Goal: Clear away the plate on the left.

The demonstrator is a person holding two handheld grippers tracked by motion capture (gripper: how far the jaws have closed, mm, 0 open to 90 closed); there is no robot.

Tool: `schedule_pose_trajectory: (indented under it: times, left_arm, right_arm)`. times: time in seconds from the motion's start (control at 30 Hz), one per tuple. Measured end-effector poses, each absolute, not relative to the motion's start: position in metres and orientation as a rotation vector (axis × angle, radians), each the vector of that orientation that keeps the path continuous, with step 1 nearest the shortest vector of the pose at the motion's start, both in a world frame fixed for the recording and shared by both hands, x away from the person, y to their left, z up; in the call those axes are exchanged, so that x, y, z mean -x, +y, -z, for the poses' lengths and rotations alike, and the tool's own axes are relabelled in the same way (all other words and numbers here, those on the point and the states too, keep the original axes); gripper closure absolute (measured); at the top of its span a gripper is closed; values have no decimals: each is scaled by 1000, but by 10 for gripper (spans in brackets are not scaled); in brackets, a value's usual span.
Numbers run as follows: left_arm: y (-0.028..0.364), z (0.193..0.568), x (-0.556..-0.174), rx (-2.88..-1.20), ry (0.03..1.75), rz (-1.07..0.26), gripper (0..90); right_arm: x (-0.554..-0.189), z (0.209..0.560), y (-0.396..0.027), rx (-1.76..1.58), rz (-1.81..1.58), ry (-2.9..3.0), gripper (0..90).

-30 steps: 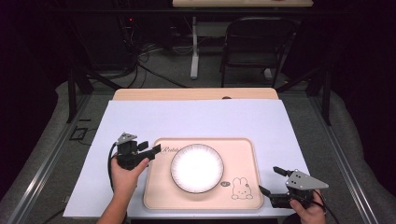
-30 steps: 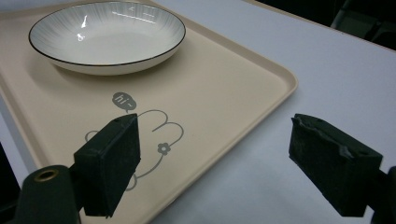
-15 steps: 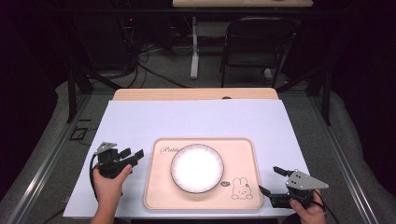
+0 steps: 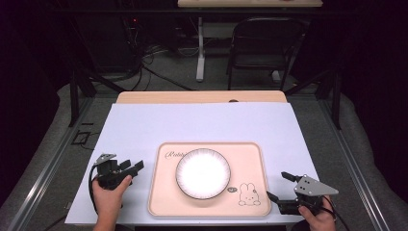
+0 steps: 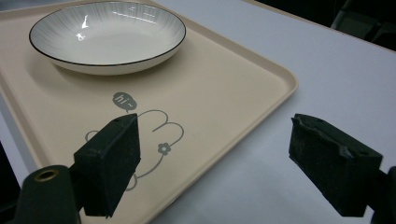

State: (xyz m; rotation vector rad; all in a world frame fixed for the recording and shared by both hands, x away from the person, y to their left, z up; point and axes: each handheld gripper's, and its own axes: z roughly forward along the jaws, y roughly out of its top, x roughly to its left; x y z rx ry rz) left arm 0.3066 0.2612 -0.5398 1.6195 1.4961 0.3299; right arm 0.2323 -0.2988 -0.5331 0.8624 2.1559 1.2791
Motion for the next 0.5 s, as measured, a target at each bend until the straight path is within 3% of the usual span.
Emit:
schedule_pose_trajectory:
  times: [0.5]
  left_arm:
    - [261, 548, -311, -1627, 1520, -310, 389]
  right_arm:
    - [-233, 533, -299, -862, -1280, 2159, 159]
